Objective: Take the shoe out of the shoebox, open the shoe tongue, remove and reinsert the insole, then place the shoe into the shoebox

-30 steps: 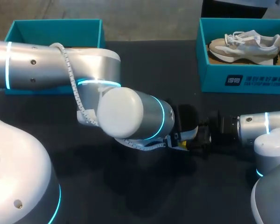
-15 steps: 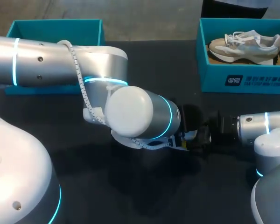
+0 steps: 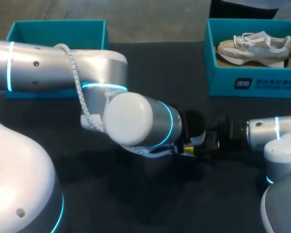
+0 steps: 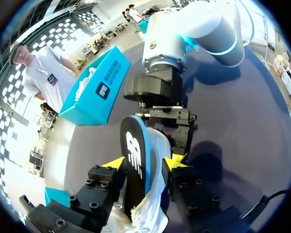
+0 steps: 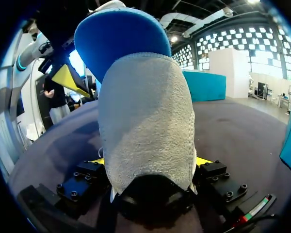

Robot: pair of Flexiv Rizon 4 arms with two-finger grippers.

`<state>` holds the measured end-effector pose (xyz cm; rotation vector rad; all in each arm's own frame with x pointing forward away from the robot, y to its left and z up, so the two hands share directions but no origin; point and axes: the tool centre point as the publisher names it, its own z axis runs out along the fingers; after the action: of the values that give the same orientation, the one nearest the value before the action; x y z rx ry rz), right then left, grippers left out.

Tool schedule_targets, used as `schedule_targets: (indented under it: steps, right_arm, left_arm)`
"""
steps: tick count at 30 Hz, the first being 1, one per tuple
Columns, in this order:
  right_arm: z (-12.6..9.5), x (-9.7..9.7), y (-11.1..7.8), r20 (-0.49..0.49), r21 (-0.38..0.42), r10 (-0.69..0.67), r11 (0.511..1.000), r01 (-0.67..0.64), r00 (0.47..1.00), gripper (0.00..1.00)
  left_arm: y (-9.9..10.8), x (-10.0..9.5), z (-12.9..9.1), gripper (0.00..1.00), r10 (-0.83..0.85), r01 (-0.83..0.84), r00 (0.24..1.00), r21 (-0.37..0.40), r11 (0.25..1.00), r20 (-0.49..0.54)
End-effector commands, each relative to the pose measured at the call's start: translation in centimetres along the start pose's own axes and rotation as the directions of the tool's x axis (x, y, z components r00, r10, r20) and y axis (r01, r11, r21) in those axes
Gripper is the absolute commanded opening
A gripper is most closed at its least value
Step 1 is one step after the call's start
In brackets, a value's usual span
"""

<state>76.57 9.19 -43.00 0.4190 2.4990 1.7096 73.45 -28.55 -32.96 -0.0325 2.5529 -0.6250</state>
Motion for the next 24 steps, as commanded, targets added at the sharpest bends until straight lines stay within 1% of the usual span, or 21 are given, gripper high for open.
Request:
schedule_targets:
  steps: [1, 14, 24]
  right_arm:
    - [0.1, 0.1, -0.2, 0.001, 0.003, 0.001, 1.000, -0.001, 1.000, 0.00]
    - [0.1, 0.1, -0.2, 0.001, 0.003, 0.001, 1.000, -0.001, 1.000, 0.00]
    - [0.1, 0.1, -0.2, 0.001, 0.003, 0.001, 1.000, -0.001, 1.000, 0.00]
  left_arm:
    - [0.7, -0.2, 0.1, 0.46, -0.002, 0.002, 1.000, 0.006, 1.000, -0.003]
    - [0.7, -0.8, 1.5, 0.44, 0.013, -0.013, 1.000, 0.018, 1.000, 0.021]
    - [0.6, -1.1, 2.6, 0.43, 0.014, -0.015, 1.000, 0.016, 1.000, 0.013]
